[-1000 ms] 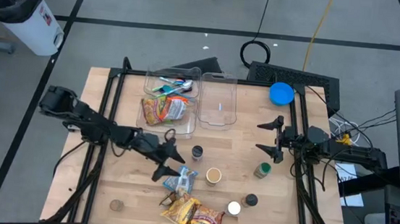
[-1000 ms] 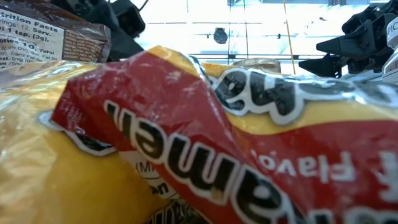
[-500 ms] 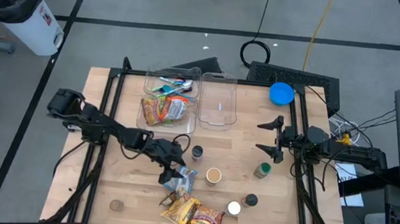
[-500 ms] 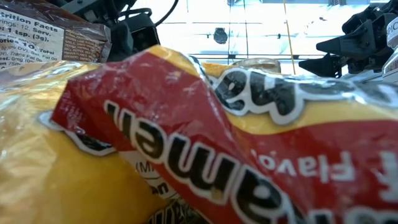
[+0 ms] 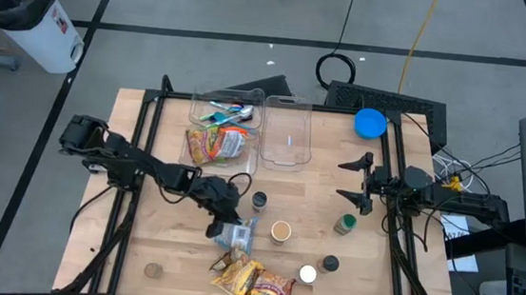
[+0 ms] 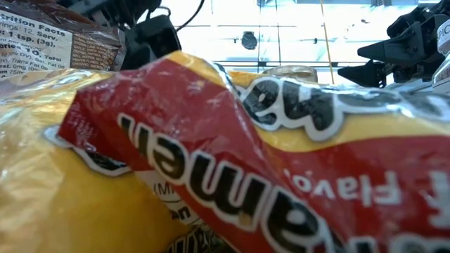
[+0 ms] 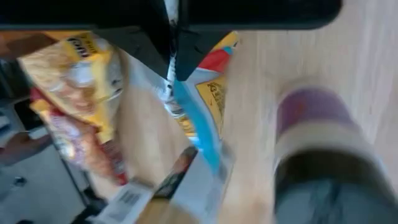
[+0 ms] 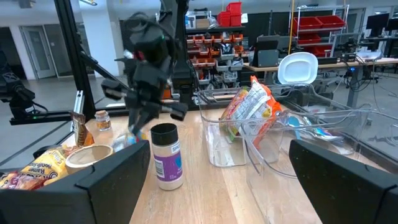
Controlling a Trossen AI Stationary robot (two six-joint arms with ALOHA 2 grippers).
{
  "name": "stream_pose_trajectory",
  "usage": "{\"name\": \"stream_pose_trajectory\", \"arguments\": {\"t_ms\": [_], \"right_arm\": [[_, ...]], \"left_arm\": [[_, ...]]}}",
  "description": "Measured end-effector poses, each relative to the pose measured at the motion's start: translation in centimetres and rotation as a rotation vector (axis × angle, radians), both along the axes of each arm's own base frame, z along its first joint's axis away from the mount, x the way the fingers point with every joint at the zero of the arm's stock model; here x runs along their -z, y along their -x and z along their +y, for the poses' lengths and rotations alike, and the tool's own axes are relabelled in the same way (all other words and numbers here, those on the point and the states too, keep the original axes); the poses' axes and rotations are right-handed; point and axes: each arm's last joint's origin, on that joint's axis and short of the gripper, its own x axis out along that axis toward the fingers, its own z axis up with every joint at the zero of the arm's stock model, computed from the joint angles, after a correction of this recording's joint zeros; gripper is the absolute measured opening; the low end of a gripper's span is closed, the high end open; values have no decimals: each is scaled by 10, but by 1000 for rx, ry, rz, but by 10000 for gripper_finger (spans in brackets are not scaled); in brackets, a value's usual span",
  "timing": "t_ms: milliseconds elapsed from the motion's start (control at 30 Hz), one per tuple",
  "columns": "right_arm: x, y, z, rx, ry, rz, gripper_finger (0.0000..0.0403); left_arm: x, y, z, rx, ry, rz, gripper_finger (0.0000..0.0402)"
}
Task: Pick & Place Food Item
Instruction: Put the blue noodle pack into the bottom left transparent bin
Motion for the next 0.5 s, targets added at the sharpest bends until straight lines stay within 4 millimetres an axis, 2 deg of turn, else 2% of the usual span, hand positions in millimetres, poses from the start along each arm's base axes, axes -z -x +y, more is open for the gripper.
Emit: {"name": "stream_pose_trajectory", "arguments": {"t_ms": [133,300,500], "right_arm": [[0,0,0,0,0,0,380],[0,0,0,0,0,-1,380],[0,0,0,0,0,-1,380]], "left_arm": [[-23,10,8,-10,-63,-63,18],[-58,35,22,-78,-222,-145,8],[-96,74,41,-310,-423,-220,15]]}}
